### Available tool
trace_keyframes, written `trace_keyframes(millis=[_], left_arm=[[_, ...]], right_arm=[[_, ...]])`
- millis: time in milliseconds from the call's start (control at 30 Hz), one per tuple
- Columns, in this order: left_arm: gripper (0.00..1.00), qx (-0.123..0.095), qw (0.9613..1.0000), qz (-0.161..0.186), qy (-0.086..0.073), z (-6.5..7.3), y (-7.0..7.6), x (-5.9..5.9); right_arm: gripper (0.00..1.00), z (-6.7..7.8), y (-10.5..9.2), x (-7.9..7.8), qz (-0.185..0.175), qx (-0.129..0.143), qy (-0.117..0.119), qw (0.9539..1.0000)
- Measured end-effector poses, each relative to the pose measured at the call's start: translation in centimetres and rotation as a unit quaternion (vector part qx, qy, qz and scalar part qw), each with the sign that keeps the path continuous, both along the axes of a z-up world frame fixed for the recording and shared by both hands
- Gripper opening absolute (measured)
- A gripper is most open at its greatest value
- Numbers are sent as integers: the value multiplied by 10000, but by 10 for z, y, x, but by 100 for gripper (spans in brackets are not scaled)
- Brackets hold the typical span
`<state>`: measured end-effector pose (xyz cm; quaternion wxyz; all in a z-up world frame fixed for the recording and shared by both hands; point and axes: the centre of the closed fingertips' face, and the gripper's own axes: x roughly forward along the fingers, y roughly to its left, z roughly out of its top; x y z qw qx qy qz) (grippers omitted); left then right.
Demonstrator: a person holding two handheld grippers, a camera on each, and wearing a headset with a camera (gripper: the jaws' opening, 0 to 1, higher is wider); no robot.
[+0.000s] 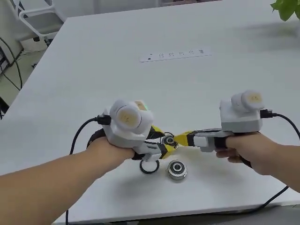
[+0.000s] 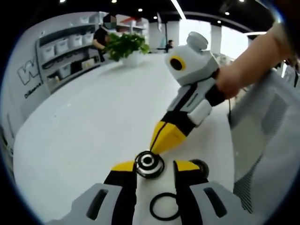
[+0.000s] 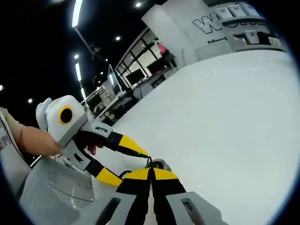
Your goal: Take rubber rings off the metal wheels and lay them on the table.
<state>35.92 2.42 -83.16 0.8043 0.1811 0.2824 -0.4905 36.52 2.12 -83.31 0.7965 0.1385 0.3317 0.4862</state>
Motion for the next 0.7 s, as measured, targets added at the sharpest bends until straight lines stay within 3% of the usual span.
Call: trace_keyframes(millis=[233, 700], left_arm=[[40, -210, 9998, 74, 11, 15, 12, -5], [52, -534, 9982, 268, 1, 41, 39, -26]], right_arm=[[0, 6, 2, -1, 25, 45, -37, 10000], [0, 22, 11, -10, 125, 202, -75, 9997]])
